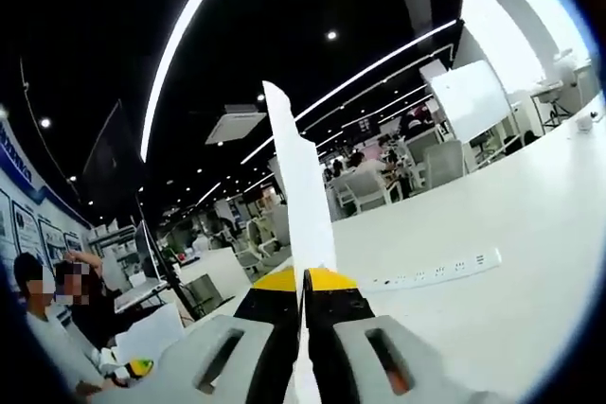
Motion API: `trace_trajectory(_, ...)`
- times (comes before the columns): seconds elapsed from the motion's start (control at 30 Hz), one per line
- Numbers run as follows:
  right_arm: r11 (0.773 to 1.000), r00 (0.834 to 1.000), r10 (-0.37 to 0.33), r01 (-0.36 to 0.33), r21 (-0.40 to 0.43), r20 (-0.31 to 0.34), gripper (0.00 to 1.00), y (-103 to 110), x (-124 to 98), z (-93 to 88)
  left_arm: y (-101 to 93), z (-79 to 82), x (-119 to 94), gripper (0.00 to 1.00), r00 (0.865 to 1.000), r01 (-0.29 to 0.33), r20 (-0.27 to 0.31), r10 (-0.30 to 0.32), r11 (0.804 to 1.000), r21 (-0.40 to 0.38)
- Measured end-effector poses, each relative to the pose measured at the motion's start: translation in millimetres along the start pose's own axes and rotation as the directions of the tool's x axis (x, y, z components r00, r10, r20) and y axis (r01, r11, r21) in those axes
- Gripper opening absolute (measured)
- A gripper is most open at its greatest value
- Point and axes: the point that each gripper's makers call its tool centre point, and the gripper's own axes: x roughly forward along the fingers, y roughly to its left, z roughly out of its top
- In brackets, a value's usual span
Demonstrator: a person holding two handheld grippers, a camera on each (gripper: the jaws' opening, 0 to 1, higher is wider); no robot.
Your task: Organize the stack of printing papers by aligning and flattening the scattered papers on the table
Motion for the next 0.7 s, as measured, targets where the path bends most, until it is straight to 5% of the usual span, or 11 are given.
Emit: trace_trajectory(0.7, 0.999, 1.0, 0.026, -0.027, 0.035, 0.008, 0.0, 6.0, -2.8, 1.9, -2.0, -1.7, -0.2, 0.08, 1.0, -0.002, -0.005, 0.002, 1.0, 0.005)
